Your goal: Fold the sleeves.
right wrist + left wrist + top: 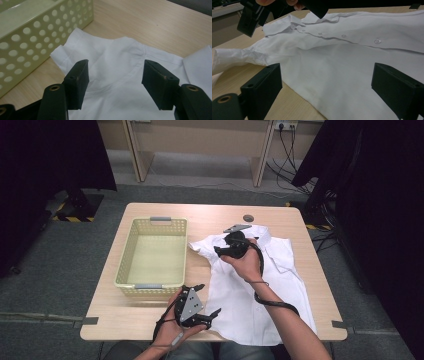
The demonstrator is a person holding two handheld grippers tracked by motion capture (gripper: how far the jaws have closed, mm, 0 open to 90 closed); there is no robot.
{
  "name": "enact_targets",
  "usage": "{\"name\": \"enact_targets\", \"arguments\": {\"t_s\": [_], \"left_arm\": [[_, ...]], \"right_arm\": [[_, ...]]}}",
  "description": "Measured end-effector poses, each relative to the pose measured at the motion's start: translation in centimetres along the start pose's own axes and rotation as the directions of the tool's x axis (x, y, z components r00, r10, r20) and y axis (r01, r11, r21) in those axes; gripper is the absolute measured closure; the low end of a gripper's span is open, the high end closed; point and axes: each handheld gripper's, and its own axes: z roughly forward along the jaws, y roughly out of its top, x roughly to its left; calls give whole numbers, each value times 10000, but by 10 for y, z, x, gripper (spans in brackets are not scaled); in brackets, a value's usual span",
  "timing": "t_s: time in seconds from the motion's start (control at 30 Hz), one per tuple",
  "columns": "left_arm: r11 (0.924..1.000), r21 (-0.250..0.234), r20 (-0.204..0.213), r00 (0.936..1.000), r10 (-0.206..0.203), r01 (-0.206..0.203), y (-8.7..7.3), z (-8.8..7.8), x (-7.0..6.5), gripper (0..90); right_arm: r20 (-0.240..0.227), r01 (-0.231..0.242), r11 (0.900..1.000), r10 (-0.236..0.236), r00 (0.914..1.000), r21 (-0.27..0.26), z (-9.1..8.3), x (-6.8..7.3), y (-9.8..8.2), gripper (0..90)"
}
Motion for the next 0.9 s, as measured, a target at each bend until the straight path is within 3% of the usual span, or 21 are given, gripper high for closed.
{"name": "enact_targets", "arguments": {"t_s": [0.43,0.9], "left_arm": [[10000,-25,14,10000,1,-1,0,0,0,90],[10000,-7,38,10000,16,-16,0,0,0,90]], "right_arm": [[-417,513,9986,-507,9978,128,13,24,5,385],[-513,1089,9936,-1072,9929,314,27,40,7,410]]}}
